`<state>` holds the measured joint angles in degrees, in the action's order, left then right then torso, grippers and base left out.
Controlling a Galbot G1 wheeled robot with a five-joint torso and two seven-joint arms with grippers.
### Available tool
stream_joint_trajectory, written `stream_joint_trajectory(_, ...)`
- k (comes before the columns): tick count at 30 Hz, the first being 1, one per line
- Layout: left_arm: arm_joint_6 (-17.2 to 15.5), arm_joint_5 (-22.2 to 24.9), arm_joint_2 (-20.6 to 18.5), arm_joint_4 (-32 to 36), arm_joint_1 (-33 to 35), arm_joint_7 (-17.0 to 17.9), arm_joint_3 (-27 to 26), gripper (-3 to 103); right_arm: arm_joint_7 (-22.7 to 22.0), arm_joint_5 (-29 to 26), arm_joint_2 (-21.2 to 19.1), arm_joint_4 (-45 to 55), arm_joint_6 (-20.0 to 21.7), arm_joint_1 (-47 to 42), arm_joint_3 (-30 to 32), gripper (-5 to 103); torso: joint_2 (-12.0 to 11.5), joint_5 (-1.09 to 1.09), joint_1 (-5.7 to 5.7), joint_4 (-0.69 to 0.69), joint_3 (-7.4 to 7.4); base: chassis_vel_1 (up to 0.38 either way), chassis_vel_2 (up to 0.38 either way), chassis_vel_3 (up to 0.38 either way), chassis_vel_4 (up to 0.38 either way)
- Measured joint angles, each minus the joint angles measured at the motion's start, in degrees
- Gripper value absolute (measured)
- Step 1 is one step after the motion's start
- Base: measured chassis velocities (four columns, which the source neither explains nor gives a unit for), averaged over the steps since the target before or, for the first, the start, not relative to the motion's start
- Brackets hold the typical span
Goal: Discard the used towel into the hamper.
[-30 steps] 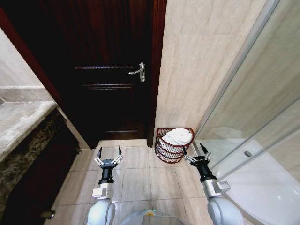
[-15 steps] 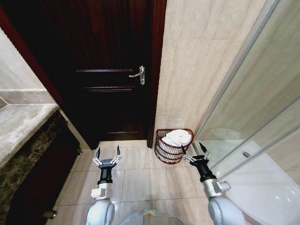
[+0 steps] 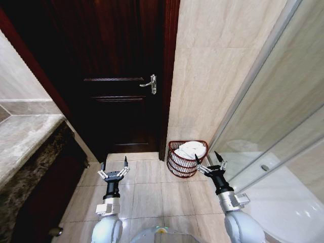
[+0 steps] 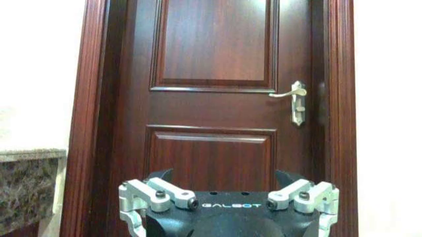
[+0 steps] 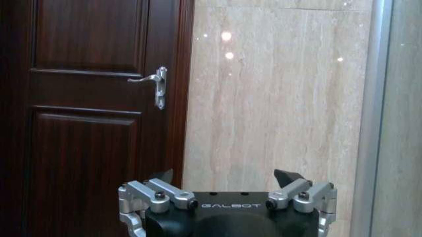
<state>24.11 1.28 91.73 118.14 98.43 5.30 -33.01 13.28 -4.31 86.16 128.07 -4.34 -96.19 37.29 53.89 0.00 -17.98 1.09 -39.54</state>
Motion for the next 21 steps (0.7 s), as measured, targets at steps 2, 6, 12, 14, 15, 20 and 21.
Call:
stream_joint_trajectory(2,0.00,-0.08,0.10,0.00,-0.03,0.00,-0.02,100,0.01,0.00,-0.03,0.23,-0.01,-0.23,0.01,100,0.76,0.00,-0.34,0.00,-0.42,0.000,0.000,0.000,0.000)
stream_joint_trajectory(6,-0.01,-0.11,0.24,0.00,0.03,0.00,0.14,100,0.01,-0.04,-0.11,0.29,-0.02,-0.21,0.08,100,1.52,0.00,-0.67,0.00,-0.85,0.000,0.000,0.000,0.000)
stream_joint_trajectory(12,-0.13,-0.16,0.38,0.03,0.01,0.13,0.22,100,-0.03,-0.21,-0.21,0.14,-0.11,0.01,0.20,100,3.56,0.01,-1.58,0.00,-1.98,0.000,0.000,0.000,0.000)
stream_joint_trajectory(14,-0.13,-0.17,0.38,0.03,0.01,0.21,0.22,100,-0.04,-0.23,-0.19,0.04,-0.14,0.04,0.20,100,3.89,0.00,-1.72,0.00,-2.16,0.000,0.000,0.000,0.000)
stream_joint_trajectory(15,-0.12,-0.18,0.38,0.03,0.02,0.39,0.22,100,-0.05,-0.27,-0.19,-0.08,-0.17,0.04,0.19,100,4.26,0.00,-1.89,0.00,-2.37,0.000,0.000,0.000,0.000)
stream_joint_trajectory(20,-0.01,-0.59,0.38,-0.20,0.01,0.67,0.16,100,-0.06,-0.35,-0.20,-0.16,-0.26,-0.03,0.20,100,5.80,0.00,-2.57,0.00,-3.21,0.000,0.000,0.000,0.000)
stream_joint_trajectory(21,-0.01,-0.59,0.38,-0.20,0.01,0.67,0.16,100,-0.06,-0.35,-0.20,-0.16,-0.26,-0.03,0.20,100,5.80,0.00,-2.57,0.00,-3.21,0.000,0.000,0.000,0.000)
